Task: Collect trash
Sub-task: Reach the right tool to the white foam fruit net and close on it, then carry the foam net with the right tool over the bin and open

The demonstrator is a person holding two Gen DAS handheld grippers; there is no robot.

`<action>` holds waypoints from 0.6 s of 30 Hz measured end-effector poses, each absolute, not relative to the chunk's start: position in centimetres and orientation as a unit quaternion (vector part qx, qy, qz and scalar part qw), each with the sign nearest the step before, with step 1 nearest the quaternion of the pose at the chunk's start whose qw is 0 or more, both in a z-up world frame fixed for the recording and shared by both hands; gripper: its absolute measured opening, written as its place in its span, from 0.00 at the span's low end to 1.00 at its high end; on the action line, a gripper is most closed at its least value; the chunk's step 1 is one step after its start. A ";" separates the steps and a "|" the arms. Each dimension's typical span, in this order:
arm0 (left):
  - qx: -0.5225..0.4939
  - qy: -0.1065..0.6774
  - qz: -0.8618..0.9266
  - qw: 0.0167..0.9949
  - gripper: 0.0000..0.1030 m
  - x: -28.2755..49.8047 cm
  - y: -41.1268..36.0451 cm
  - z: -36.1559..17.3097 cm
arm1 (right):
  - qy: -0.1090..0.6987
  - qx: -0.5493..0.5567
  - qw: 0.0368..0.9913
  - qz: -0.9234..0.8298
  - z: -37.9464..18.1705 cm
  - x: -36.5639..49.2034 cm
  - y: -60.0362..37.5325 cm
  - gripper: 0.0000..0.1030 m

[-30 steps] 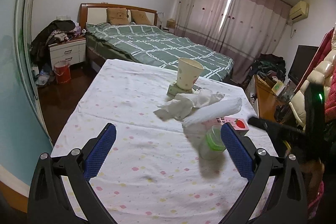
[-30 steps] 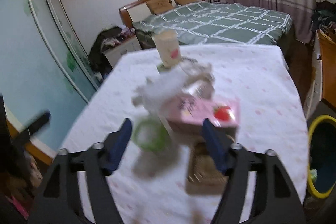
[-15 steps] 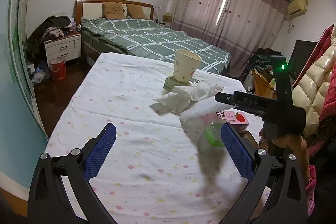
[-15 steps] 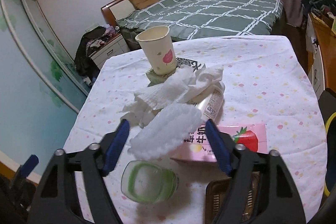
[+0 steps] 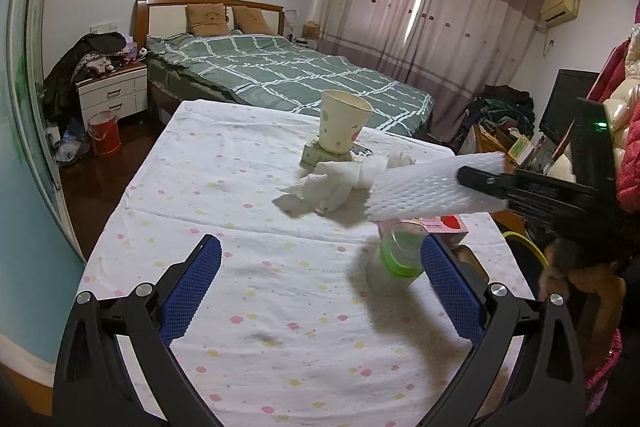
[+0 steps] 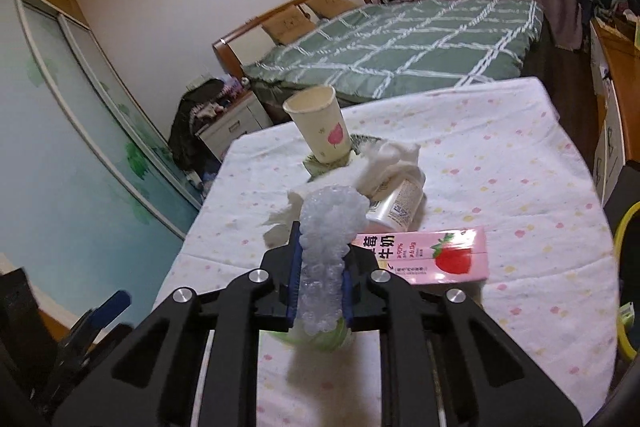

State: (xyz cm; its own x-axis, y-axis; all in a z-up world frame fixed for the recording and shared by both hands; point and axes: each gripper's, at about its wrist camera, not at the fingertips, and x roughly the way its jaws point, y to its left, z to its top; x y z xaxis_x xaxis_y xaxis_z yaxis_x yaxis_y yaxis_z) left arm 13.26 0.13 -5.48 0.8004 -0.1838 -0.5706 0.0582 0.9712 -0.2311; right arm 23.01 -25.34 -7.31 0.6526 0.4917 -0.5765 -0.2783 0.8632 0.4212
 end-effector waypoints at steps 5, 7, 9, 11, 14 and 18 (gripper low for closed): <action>-0.096 0.313 -0.074 0.942 0.95 13.5 -0.8 -5.5 | 0.337 0.153 0.904 0.214 -5.9 20.2 -27.9 0.15; -0.093 0.312 -0.079 0.942 0.95 13.4 -1.3 -5.4 | 0.326 0.154 0.910 0.204 -5.5 19.1 -29.3 0.15; -0.089 0.312 -0.083 0.942 0.95 13.4 -1.7 -5.4 | 0.315 0.156 0.918 0.182 -5.3 18.0 -31.3 0.15; -0.086 0.312 -0.087 0.942 0.95 13.4 -2.1 -5.3 | 0.306 0.160 0.925 0.156 -5.4 17.1 -33.4 0.15; -0.081 0.313 -0.090 0.942 0.95 13.3 -2.8 -5.1 | 0.296 0.170 0.934 0.105 -5.9 16.0 -37.1 0.15; -0.075 0.315 -0.093 0.941 0.95 13.4 -3.6 -5.1 | 0.291 0.194 0.936 0.021 -7.3 14.9 -43.1 0.16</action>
